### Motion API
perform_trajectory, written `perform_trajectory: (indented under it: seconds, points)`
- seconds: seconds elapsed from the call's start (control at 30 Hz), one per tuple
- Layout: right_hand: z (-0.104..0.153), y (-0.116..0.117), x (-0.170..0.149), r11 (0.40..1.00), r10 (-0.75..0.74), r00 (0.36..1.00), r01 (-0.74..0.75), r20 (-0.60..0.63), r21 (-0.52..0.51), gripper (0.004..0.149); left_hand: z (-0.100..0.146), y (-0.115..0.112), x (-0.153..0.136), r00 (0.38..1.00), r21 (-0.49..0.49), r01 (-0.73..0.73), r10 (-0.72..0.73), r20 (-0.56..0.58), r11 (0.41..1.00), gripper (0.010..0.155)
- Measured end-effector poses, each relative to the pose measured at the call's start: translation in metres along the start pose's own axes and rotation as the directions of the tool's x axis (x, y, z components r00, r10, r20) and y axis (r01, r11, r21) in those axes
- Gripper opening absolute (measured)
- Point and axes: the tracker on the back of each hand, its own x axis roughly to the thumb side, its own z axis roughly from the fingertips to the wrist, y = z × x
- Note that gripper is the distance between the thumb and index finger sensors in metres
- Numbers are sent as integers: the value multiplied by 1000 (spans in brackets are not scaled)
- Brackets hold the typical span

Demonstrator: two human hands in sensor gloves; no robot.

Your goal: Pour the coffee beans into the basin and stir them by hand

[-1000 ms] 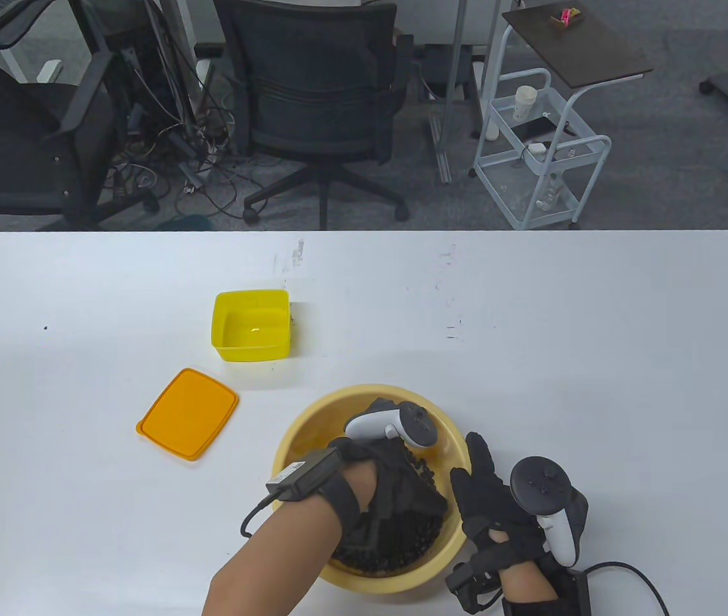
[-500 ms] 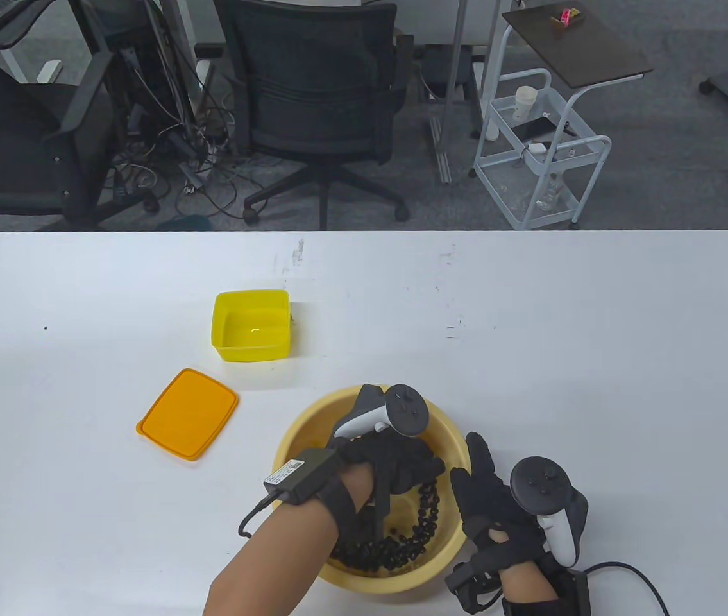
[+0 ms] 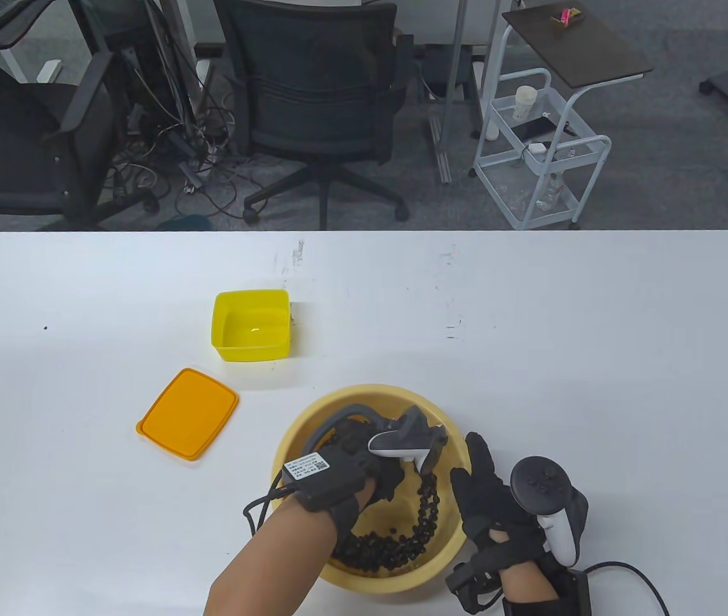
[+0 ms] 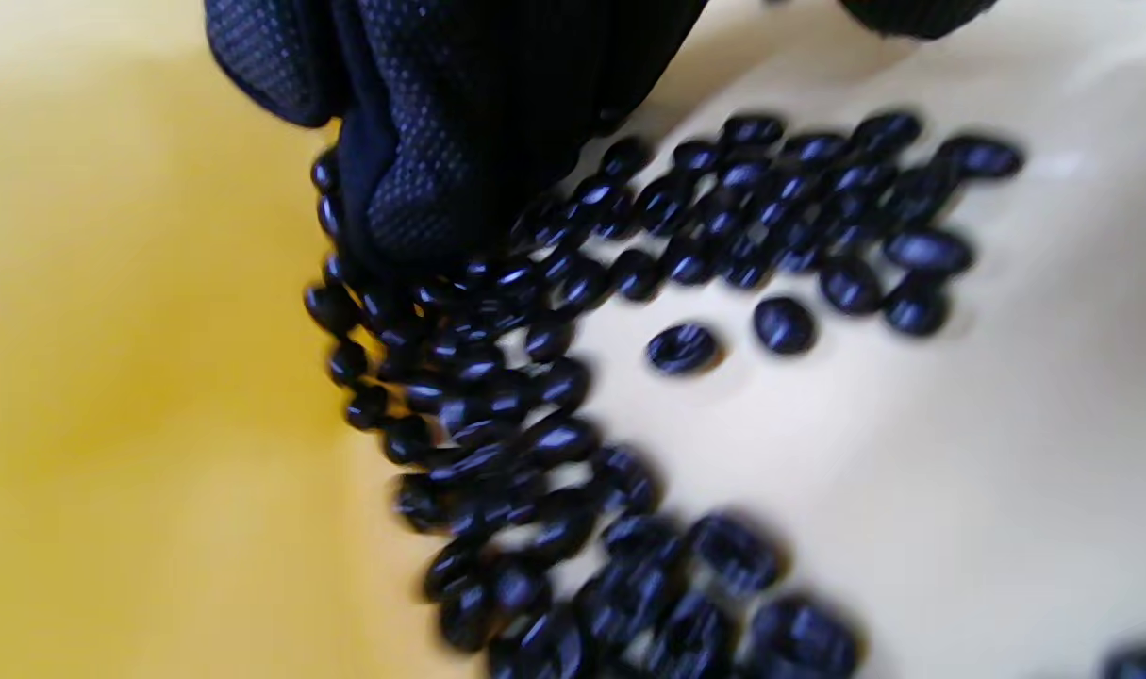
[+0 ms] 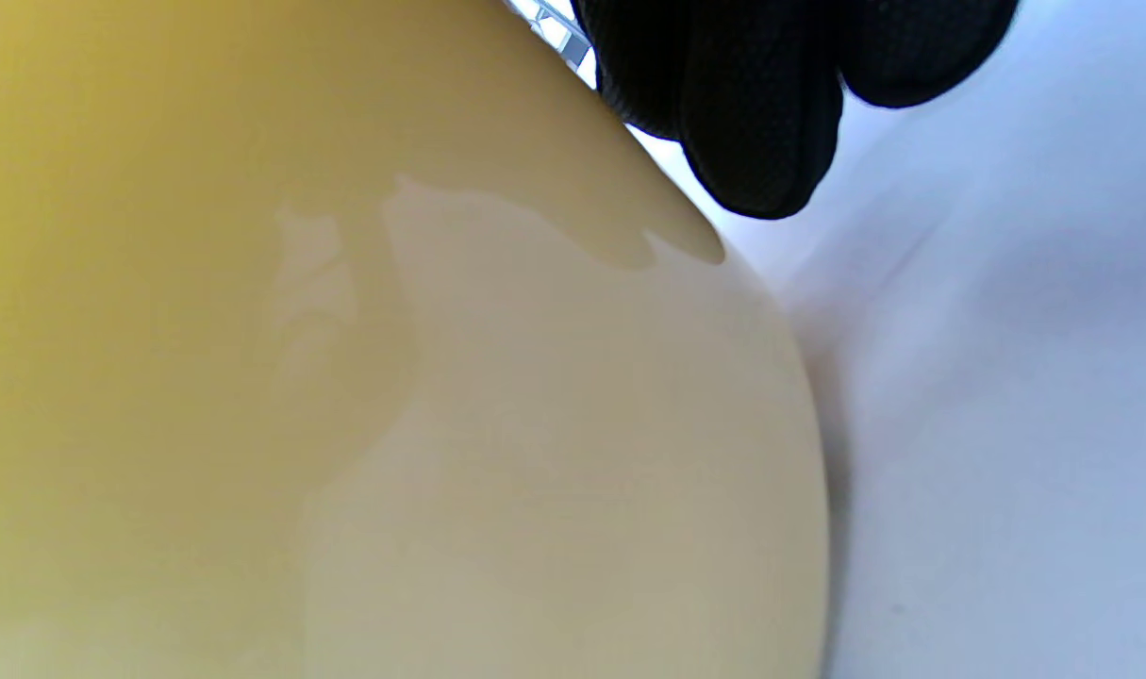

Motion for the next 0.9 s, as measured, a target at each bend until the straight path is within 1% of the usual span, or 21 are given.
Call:
perform_trajectory:
  seconds: [0.07,0.13,0.2,0.23,0.3,0.4,0.47,0.53,0.57,0.6,0.67,0.7,0.77,0.83,0.87,0.9]
  points:
    - [0,0,0,1000,-1,1000,1,0,1,65,-3,-4,-1,999,-103,12,-16,-37,995,80]
    - [0,0,0,1000,-1,1000,1,0,0,65,-6,-9,-2,999,-224,-21,10,-50,974,83]
    - [0,0,0,1000,-2,1000,2,0,2,65,-7,-13,-5,996,-313,-71,51,-73,947,82]
    - [0,0,0,1000,-3,1000,3,0,3,65,-8,-16,-5,994,-345,-103,90,-55,933,82]
    - [0,0,0,1000,-4,1000,4,-1,3,65,-10,-22,-3,977,-403,-193,214,6,894,83]
    - [0,0,0,1000,-4,1000,4,-1,2,65,-12,-27,2,920,-476,-294,380,93,829,82]
    - [0,0,0,1000,-6,1000,6,0,3,65,-13,-28,4,858,-513,-366,495,136,777,81]
    - [0,0,0,1000,-8,1000,8,0,4,65,-14,-27,6,767,-534,-444,614,188,719,78]
    - [0,0,0,1000,-7,1000,7,0,4,65,-14,-26,8,689,-542,-501,690,221,674,76]
    - [0,0,0,1000,-7,1000,7,-1,3,65,-15,-25,9,626,-541,-552,744,234,634,75]
    - [0,0,0,1000,-7,1000,7,-1,4,65,-16,-23,7,583,-527,-607,784,215,595,71]
    - [0,0,0,1000,-7,1000,7,0,4,65,-17,-21,4,533,-521,-636,812,236,569,69]
    - [0,0,0,1000,-7,1000,7,0,5,65,-18,-19,0,456,-499,-687,848,269,528,66]
    - [0,0,0,1000,-7,1000,7,0,5,65,-20,-18,-4,399,-478,-730,873,282,488,65]
    - [0,0,0,1000,-6,1000,6,0,5,65,-21,-18,-5,355,-471,-755,888,293,457,65]
    - [0,0,0,1000,-6,1000,6,0,4,65,-21,-17,-7,325,-457,-775,896,304,436,65]
